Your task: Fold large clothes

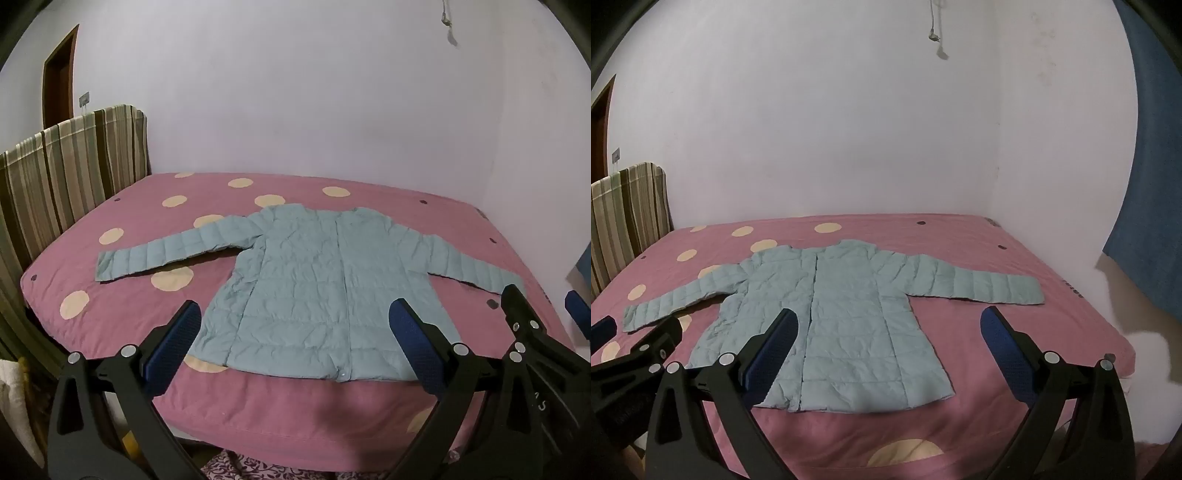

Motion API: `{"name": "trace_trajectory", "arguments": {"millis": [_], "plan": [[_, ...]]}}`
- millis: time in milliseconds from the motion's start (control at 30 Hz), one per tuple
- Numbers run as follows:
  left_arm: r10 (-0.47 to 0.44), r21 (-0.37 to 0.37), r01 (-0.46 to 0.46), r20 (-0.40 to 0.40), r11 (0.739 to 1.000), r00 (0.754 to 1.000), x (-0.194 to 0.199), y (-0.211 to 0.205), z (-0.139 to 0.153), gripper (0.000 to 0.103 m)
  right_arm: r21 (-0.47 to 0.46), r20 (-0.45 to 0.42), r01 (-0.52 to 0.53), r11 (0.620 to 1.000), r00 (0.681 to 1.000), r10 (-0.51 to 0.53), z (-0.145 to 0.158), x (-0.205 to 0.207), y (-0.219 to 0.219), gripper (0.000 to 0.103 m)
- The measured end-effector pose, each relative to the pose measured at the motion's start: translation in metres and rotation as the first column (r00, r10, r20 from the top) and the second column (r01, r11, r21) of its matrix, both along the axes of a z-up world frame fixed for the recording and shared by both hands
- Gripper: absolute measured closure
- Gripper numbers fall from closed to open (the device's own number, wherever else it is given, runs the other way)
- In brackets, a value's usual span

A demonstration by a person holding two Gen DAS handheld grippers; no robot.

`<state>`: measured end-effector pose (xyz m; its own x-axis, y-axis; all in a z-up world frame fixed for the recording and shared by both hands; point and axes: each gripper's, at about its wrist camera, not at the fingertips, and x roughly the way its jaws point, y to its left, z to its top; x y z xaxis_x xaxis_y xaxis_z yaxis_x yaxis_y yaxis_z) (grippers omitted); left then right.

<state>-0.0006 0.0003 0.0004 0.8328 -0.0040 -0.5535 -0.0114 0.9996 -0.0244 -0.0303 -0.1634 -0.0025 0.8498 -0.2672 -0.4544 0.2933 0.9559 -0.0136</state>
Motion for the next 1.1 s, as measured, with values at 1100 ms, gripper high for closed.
{"name": "trace_trajectory", "arguments": {"millis": [1100], "plan": [[-0.003, -0.004, 0.003, -0.017, 1.0, 1.0, 0.001, 0.007, -0.004, 0.002, 0.002, -0.014, 0.0, 1.0, 1.0, 0.0, -0.005, 0.004, 0.003, 0.005]]}}
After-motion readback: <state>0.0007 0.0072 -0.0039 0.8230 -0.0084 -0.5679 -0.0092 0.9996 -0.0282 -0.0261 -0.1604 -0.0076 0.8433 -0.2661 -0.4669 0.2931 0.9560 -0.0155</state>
